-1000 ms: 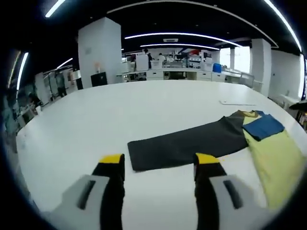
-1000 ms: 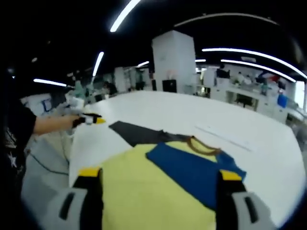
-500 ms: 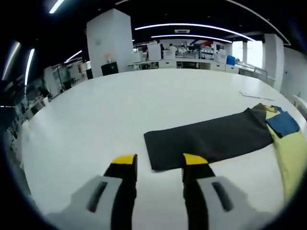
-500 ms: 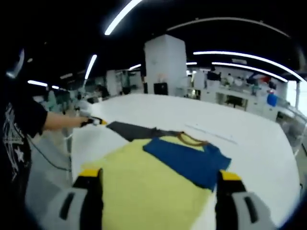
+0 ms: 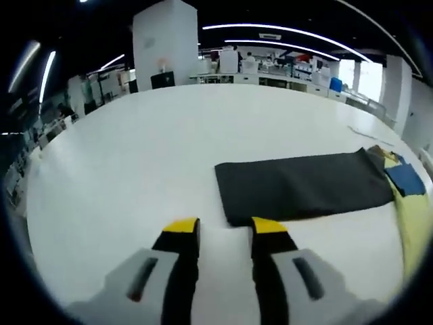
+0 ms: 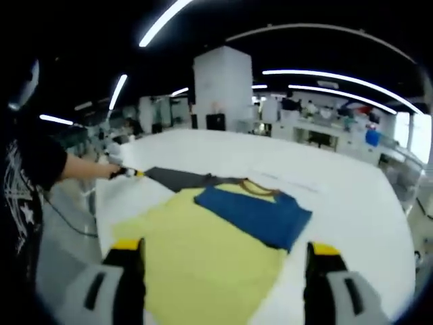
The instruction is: Fold the garment on the visible template until the final outline fits inside the template.
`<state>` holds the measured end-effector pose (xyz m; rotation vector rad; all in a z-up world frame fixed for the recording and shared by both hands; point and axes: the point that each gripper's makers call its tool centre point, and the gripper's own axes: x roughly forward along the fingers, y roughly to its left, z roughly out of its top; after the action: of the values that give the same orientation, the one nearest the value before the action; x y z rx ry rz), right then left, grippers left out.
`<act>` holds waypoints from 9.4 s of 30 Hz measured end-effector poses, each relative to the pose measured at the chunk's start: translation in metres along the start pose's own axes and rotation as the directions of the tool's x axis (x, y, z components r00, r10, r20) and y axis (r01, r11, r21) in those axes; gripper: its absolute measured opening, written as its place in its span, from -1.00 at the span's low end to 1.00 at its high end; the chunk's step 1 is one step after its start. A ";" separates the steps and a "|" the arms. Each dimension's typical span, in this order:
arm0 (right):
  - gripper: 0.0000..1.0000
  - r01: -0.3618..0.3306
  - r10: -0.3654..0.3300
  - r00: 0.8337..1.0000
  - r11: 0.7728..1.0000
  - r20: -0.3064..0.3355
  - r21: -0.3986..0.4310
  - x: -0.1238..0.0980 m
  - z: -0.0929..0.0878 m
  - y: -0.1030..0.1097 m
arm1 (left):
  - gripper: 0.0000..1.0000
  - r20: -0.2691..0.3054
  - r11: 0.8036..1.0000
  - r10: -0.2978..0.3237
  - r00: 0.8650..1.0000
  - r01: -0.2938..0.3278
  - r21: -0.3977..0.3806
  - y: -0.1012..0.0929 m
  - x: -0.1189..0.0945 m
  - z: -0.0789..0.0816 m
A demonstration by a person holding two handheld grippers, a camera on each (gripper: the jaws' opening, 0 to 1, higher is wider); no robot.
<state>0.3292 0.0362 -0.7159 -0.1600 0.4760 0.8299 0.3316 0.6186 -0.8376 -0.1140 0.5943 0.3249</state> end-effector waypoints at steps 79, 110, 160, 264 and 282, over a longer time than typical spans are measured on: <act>0.98 -0.001 -0.002 0.997 0.999 0.071 0.035 -0.028 -0.017 0.010 | -1.00 0.267 0.904 -0.370 0.890 0.411 -0.116 -0.215 -0.066 0.125; 0.98 -0.014 0.013 0.999 1.000 0.030 0.023 -0.028 -0.033 0.013 | -1.00 0.282 0.731 -0.651 0.705 0.682 -0.018 -0.418 -0.094 0.137; 0.98 -0.079 0.081 0.992 0.997 -0.094 0.017 -0.023 -0.067 0.019 | -0.09 -0.136 0.318 -0.895 0.426 0.821 0.474 -0.567 -0.137 -0.014; -1.00 -0.329 0.186 0.834 0.923 -0.519 -0.198 -0.033 -0.166 0.035 | -1.00 -0.499 0.302 -0.614 0.611 0.767 0.567 -0.274 -0.199 -0.135; -1.00 -0.367 0.264 0.810 0.925 -0.523 -0.101 -0.071 -0.153 0.066 | -1.00 -0.512 0.334 -0.645 0.568 0.812 0.479 -0.265 -0.234 -0.132</act>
<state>0.1866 -0.0155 -0.8152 -0.5017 0.9314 1.1737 0.1668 0.2800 -0.8105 0.3089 0.8022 -0.8666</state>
